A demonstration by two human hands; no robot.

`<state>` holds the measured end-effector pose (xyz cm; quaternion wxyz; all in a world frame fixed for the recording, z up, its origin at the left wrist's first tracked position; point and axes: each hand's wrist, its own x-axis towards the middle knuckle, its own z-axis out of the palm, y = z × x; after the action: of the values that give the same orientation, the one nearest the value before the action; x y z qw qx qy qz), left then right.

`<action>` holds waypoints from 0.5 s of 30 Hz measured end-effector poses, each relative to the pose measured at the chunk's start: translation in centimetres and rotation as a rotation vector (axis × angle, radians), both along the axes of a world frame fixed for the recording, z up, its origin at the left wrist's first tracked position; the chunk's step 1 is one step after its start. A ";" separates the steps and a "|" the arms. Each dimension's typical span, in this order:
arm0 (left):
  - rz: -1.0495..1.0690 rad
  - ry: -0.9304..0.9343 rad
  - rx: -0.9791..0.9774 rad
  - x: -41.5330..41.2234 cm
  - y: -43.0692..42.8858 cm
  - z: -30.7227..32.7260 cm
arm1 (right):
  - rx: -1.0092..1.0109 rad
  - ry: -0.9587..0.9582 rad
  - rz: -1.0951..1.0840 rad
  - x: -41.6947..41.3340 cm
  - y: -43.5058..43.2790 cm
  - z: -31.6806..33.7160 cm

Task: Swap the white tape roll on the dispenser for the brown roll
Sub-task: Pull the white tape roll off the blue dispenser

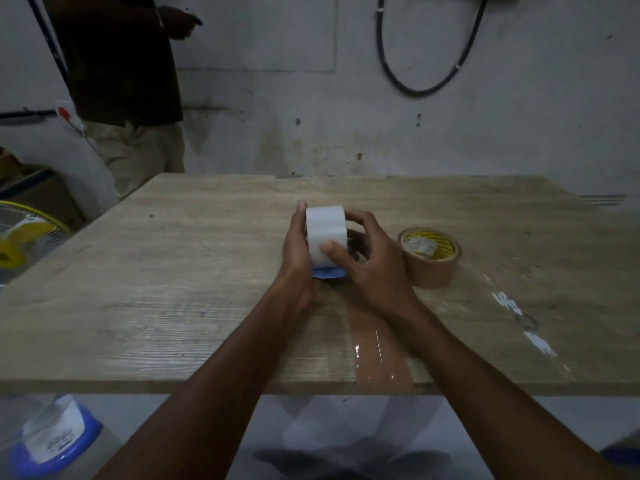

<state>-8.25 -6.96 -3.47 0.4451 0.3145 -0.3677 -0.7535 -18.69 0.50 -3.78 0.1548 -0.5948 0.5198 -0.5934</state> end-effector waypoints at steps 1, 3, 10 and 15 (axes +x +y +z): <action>0.005 -0.014 -0.022 0.0 -0.1 -0.1 | 0.001 -0.003 0.000 0.0 0.0 -0.1; 0.015 -0.031 -0.045 0.0 -0.2 -0.4 | 0.010 0.003 -0.019 0.0 -0.1 -0.3; 0.026 -0.032 -0.086 0.0 0.4 0.1 | 0.054 0.050 -0.046 0.2 0.1 -0.2; 0.018 -0.073 -0.112 0.0 1.0 0.4 | 0.026 0.025 0.050 0.0 0.7 -0.3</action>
<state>-8.22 -5.95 -3.05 0.4552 0.3197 -0.4224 -0.7157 -18.67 1.16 -4.12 0.1708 -0.6129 0.5142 -0.5752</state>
